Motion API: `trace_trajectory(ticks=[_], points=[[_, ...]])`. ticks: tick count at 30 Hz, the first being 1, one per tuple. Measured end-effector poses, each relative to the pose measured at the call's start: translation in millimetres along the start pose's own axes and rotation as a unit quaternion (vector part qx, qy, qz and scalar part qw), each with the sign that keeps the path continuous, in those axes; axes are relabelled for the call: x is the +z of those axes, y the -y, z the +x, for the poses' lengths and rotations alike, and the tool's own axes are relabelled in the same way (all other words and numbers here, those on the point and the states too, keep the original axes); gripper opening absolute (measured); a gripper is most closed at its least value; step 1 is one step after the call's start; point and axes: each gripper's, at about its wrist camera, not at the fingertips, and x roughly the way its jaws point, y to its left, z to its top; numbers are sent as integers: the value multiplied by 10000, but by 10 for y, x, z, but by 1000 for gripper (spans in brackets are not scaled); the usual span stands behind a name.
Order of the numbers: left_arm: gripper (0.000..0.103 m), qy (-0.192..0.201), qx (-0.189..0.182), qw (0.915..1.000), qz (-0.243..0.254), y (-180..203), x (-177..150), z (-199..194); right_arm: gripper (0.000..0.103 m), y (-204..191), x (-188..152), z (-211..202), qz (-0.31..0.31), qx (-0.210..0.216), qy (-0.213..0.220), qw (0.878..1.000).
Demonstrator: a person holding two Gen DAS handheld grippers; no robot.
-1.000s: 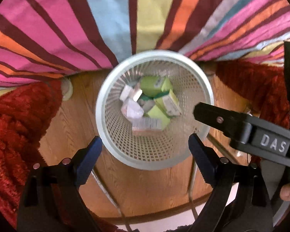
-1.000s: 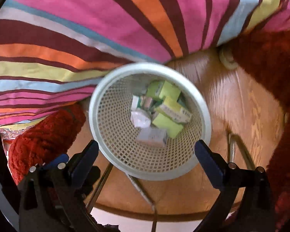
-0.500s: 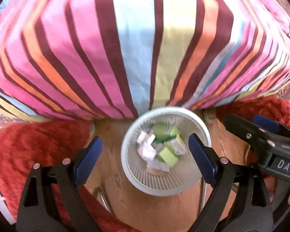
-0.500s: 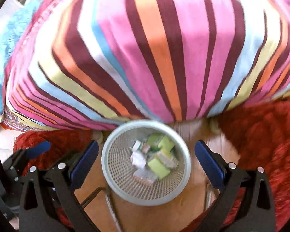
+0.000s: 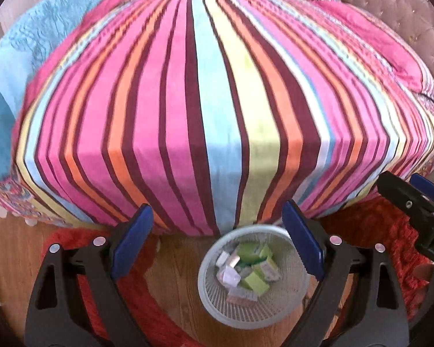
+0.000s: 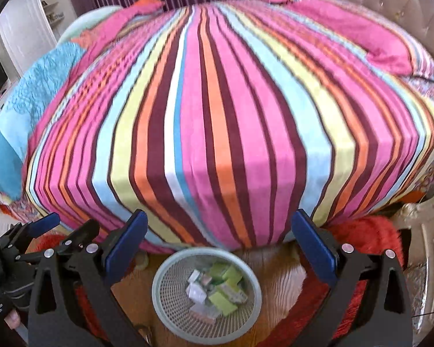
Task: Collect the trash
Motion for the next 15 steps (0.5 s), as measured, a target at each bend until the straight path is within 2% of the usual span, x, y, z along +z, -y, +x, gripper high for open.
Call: trace_trajectory(ticks=[9, 15], points=[[88, 496, -18, 9987, -142, 7, 245, -321, 95, -104, 139, -190, -211, -75, 535, 9983], [88, 613, 21, 9981, -64, 30, 347, -390, 95, -116, 240, -222, -270, -155, 681, 9972]])
